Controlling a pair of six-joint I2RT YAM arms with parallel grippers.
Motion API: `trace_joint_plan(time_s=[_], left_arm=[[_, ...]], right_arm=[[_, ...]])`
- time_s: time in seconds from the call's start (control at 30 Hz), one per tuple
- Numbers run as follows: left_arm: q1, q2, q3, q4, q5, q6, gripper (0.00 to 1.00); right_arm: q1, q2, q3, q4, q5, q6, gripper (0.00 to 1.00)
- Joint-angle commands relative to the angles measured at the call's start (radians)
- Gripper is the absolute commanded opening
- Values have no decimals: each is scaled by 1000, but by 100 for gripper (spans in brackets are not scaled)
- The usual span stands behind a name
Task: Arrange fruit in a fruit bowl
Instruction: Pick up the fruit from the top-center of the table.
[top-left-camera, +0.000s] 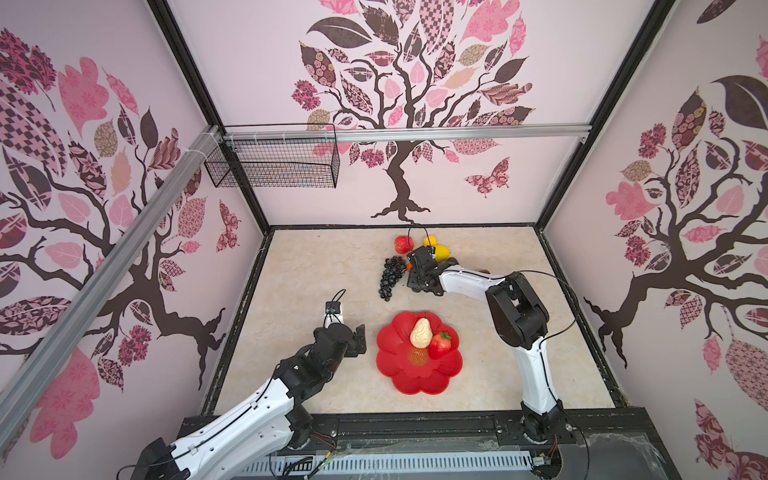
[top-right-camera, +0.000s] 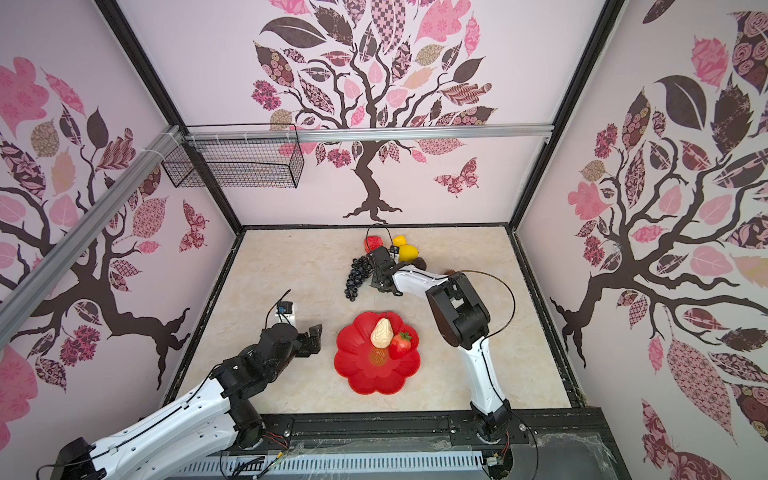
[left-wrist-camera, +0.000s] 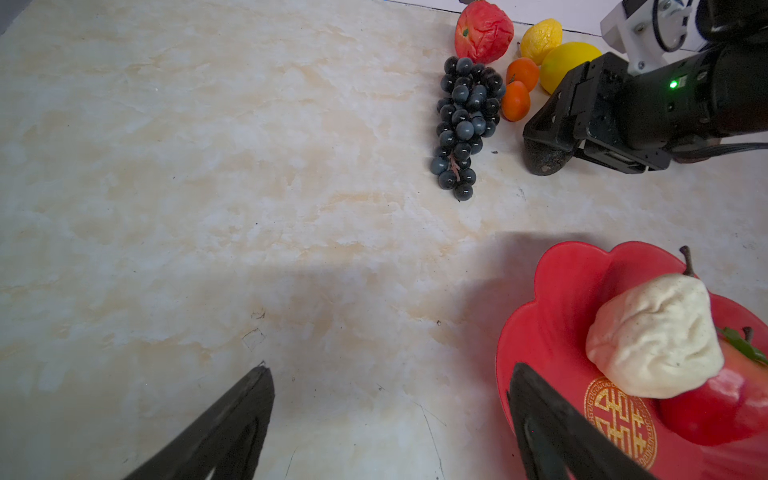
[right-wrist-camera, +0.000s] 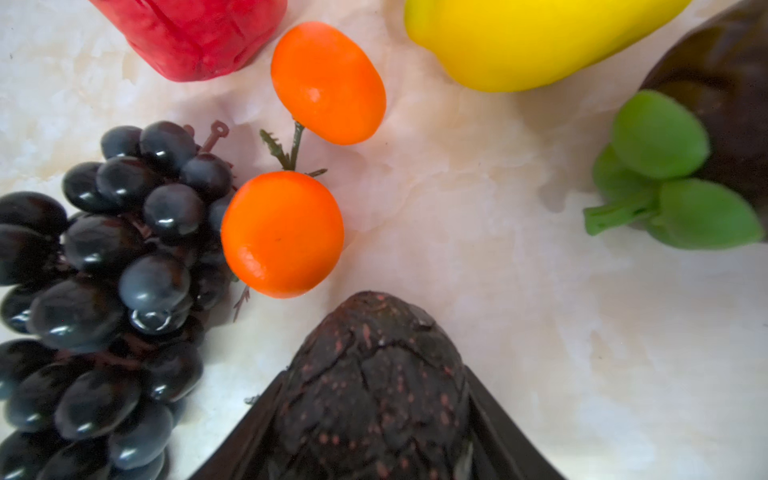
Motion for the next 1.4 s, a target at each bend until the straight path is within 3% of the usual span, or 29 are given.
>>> trace_joint_plan(time_s=[0.0, 0.2, 0.33, 0.43, 0.63, 0.77, 0.87, 1.03, 1.3, 1.37], left_arm=[[2, 3, 17, 19, 8, 7, 92], [2, -15, 1, 83, 46, 21, 92], [2, 14, 8, 177, 134, 37, 91], [2, 65, 43, 212, 176, 45, 91], [2, 130, 88, 216, 154, 49, 91], [2, 140, 86, 251, 182, 60, 91], [2, 140, 57, 343, 249, 92, 91], [4, 121, -58, 651, 410, 164, 91], [1, 193, -83, 905, 653, 289, 87], [-8, 223, -91, 974, 670, 320, 84]], right_arm=[[-4, -75, -32, 15, -40, 10, 61], [-4, -235, -174, 132, -198, 110, 64], [-5, -340, -260, 188, -276, 163, 64], [-5, -397, -321, 232, -278, 181, 63], [-24, -383, -353, 239, -274, 182, 60], [-26, -433, -397, 297, -329, 199, 60], [-26, -501, -419, 298, -381, 205, 59], [-26, -655, -519, 304, -475, 220, 59], [-25, -884, -667, 308, -585, 268, 57], [-25, -930, -700, 322, -614, 294, 57]])
